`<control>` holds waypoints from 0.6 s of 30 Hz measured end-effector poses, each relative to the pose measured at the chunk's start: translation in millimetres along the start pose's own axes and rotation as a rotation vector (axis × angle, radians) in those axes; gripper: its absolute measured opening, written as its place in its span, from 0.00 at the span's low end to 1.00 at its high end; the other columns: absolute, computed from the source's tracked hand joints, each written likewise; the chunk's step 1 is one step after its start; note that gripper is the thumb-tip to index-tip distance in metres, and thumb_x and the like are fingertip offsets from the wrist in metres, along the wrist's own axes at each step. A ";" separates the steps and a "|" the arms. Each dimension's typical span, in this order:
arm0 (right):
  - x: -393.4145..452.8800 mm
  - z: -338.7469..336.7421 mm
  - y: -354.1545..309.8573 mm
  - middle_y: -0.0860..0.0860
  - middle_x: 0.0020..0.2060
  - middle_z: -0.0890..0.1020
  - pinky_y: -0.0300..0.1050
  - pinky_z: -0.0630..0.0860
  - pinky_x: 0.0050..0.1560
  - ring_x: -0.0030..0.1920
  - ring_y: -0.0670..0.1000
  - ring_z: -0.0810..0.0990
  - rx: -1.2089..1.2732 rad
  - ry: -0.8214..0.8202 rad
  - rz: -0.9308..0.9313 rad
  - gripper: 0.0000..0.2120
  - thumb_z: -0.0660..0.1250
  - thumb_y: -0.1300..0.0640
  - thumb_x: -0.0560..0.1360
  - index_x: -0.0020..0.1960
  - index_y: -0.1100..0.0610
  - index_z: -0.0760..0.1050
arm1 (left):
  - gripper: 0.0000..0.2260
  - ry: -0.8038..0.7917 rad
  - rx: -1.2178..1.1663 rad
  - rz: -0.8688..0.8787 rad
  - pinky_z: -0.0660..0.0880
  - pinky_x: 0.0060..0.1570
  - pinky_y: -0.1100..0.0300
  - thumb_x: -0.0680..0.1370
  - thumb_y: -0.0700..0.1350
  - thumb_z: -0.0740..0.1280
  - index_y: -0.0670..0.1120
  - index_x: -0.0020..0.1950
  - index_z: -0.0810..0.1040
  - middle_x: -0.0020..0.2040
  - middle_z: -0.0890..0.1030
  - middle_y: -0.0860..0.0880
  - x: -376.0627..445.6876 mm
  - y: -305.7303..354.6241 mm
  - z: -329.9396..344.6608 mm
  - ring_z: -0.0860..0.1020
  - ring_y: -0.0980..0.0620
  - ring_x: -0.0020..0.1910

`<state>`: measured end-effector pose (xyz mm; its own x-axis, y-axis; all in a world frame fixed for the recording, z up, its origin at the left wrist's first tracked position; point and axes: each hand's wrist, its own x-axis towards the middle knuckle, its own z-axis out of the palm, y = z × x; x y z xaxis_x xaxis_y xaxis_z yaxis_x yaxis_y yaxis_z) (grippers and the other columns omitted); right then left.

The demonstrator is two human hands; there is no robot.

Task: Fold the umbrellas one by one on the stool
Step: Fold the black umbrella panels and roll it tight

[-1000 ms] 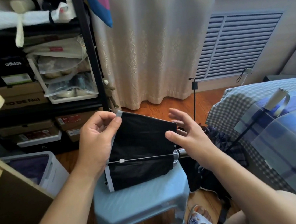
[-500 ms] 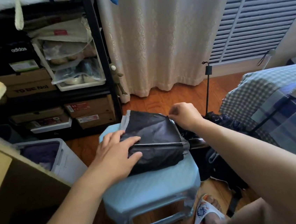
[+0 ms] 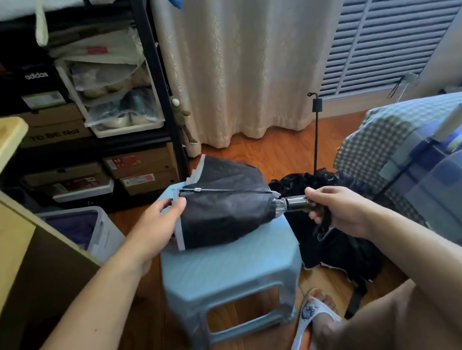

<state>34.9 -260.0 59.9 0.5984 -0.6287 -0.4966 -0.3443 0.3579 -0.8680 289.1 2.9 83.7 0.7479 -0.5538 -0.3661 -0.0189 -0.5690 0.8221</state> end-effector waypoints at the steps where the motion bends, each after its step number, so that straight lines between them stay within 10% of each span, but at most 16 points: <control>1: -1.6 -0.2 -1.0 0.57 0.37 0.79 0.39 0.74 0.30 0.31 0.48 0.75 -0.037 0.016 0.025 0.16 0.66 0.52 0.83 0.56 0.67 0.78 | 0.28 -0.013 -0.001 -0.010 0.77 0.64 0.44 0.75 0.70 0.65 0.56 0.69 0.77 0.62 0.83 0.52 -2.2 -1.2 -1.7 0.81 0.48 0.59; 11: 17.0 10.3 10.7 0.55 0.34 0.79 0.47 0.77 0.35 0.32 0.53 0.78 -0.351 0.178 0.088 0.22 0.63 0.41 0.83 0.51 0.61 0.79 | 0.24 0.025 0.330 -0.034 0.80 0.45 0.52 0.79 0.69 0.60 0.48 0.55 0.78 0.46 0.83 0.48 -24.3 -2.0 12.7 0.82 0.47 0.43; 14: 13.6 11.4 14.0 0.51 0.47 0.79 0.51 0.75 0.52 0.51 0.55 0.77 -0.915 0.425 -0.295 0.16 0.63 0.42 0.82 0.53 0.55 0.78 | 0.27 0.034 0.433 -0.046 0.78 0.53 0.49 0.80 0.69 0.57 0.48 0.64 0.74 0.55 0.82 0.48 -28.5 -1.2 15.9 0.81 0.48 0.52; 18: -19.1 43.4 10.6 0.47 0.49 0.78 0.45 0.72 0.56 0.54 0.49 0.75 -0.844 0.254 -0.776 0.04 0.71 0.57 0.79 0.52 0.53 0.84 | 0.27 0.197 0.550 0.021 0.76 0.57 0.46 0.80 0.70 0.54 0.51 0.66 0.70 0.64 0.76 0.47 -43.0 5.3 18.2 0.77 0.44 0.60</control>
<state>51.2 -214.2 60.1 0.7299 -0.6309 0.2630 -0.3779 -0.6931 -0.6138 244.7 12.6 95.9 0.8517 -0.4753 -0.2208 -0.3381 -0.8202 0.4615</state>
